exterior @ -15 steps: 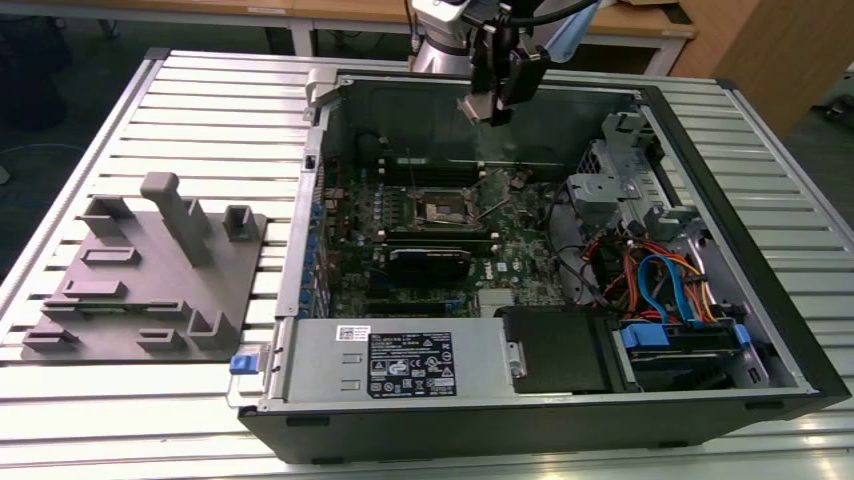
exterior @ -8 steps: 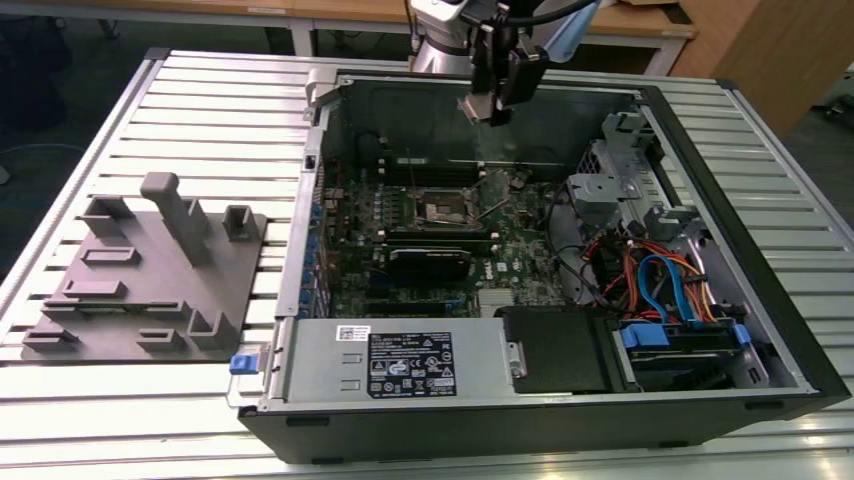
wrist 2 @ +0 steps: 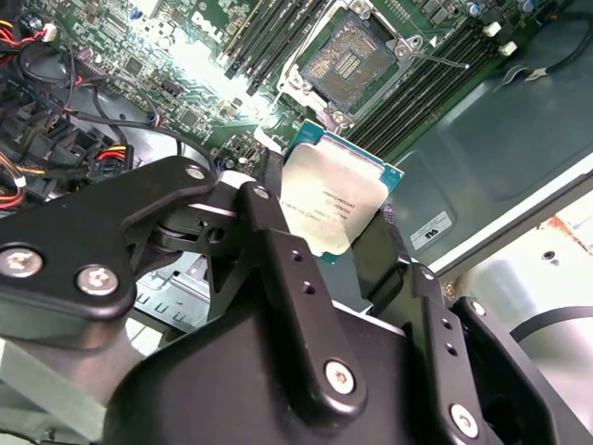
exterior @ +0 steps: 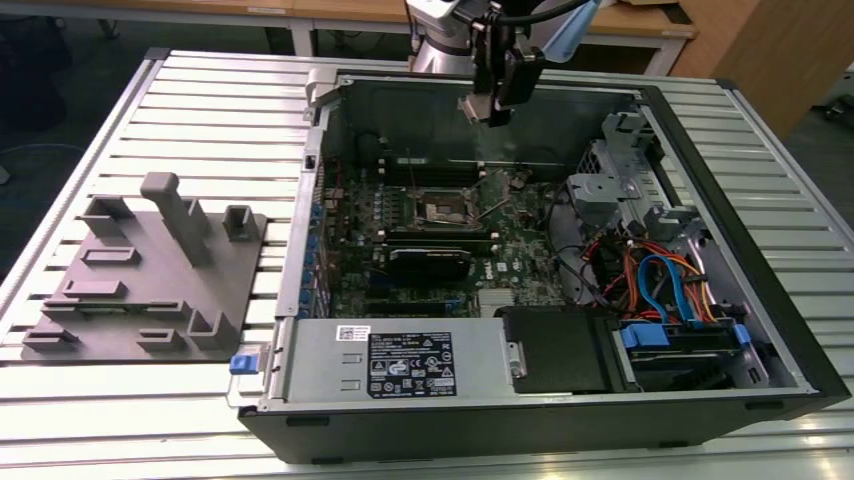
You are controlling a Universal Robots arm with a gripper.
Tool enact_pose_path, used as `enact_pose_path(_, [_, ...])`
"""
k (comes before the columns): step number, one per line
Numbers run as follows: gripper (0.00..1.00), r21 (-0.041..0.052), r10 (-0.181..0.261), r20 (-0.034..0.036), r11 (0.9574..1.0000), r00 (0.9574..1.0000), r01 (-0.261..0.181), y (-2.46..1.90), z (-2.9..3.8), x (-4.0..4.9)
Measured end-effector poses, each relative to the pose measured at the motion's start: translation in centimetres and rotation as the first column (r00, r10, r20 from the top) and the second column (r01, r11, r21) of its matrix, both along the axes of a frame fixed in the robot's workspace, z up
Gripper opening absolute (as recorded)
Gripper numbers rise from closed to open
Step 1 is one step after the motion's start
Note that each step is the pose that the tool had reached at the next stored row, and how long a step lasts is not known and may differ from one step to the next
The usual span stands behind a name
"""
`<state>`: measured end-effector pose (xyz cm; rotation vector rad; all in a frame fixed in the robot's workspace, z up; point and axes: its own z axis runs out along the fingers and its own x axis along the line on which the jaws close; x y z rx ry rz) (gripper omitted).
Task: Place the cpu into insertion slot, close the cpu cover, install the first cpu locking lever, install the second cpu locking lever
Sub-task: 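Place the cpu into insertion slot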
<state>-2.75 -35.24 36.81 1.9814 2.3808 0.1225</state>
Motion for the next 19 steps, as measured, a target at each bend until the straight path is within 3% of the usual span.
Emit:
enact_pose_path(13, [0.54, 0.0000, -0.003, 0.0000, 1.0000, 1.0000, 0.003, 0.00, -0.01, 0.00])
enact_pose_path(19, [0.54, -0.0002, -0.085, -0.0023, 0.9963, 0.9963, 0.085, 0.00, -0.23, 0.00])
